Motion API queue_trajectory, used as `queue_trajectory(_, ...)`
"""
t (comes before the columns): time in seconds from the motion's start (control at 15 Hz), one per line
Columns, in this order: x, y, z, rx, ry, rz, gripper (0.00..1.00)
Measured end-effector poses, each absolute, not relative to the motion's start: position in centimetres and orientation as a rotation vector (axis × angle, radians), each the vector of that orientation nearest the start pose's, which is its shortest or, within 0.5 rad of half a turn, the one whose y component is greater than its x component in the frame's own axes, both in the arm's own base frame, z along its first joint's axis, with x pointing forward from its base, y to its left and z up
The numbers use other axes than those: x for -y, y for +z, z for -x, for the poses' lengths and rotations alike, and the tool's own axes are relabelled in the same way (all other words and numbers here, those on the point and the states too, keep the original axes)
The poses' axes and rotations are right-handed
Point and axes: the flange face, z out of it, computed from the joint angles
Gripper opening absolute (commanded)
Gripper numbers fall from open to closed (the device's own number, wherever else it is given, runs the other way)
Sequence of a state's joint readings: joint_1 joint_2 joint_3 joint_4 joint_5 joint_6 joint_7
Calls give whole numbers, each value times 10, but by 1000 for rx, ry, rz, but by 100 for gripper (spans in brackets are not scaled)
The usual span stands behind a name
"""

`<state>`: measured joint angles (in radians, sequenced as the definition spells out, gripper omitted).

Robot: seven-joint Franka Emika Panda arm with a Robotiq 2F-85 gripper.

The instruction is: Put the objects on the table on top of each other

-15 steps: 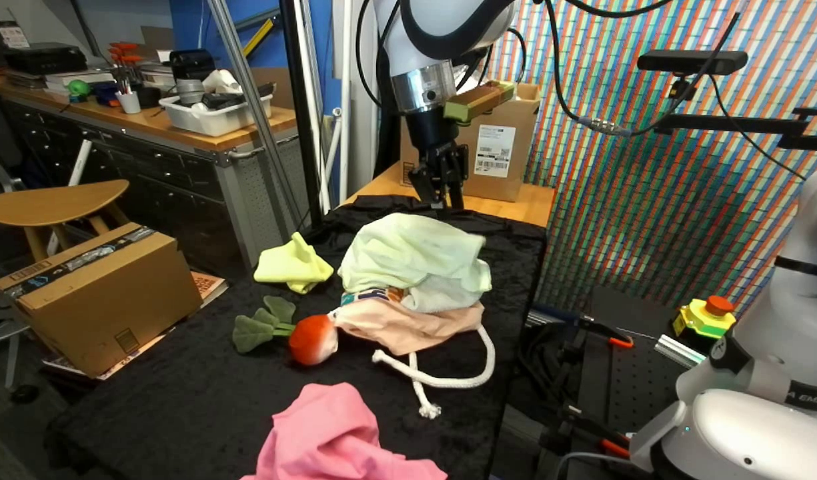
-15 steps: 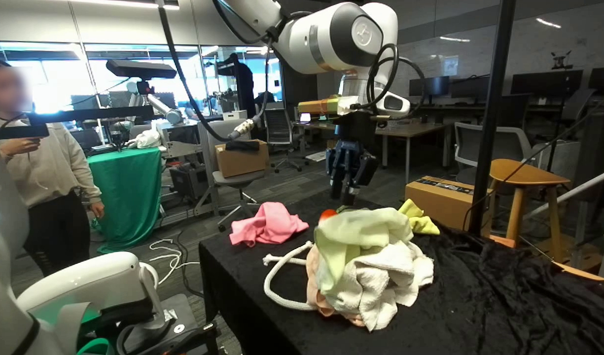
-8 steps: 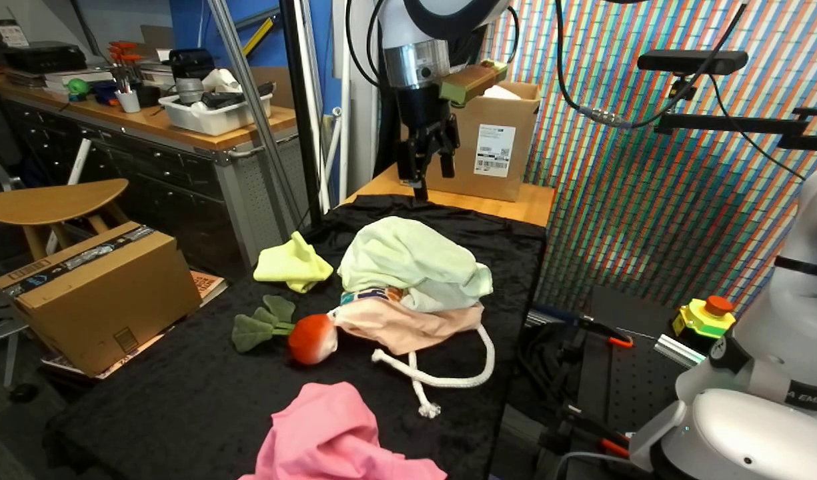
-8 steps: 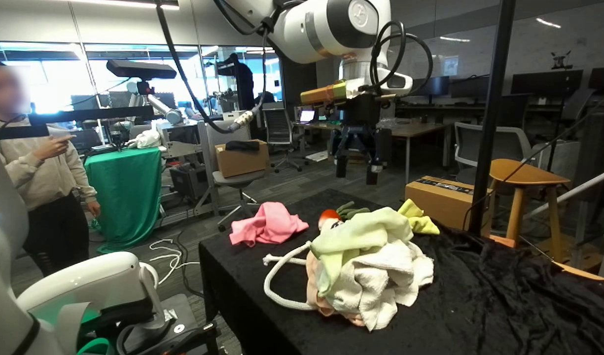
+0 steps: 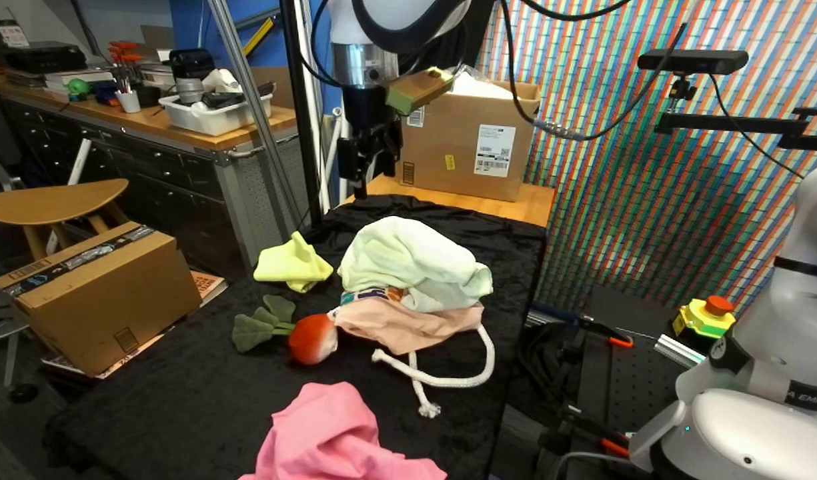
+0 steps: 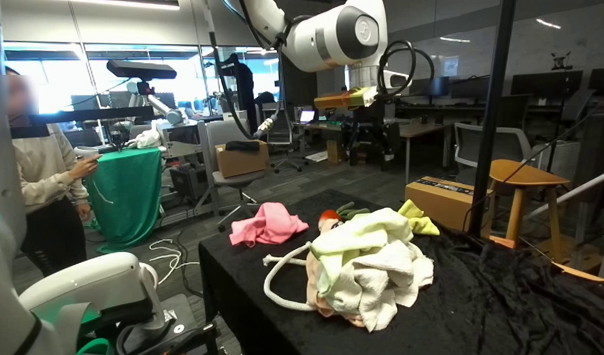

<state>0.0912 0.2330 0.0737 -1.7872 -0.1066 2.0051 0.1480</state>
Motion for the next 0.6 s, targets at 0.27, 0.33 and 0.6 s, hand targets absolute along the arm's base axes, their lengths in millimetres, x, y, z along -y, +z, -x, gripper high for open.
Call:
queue_trajectory(0.27, -114, 385, -653, 87, -83, 3197, 100)
queue_trajectory(0.33, -118, 375, -661, 80, -92, 3193, 100)
queue_trajectory(0.6, -129, 337, -691, 26, -100, 3183, 100)
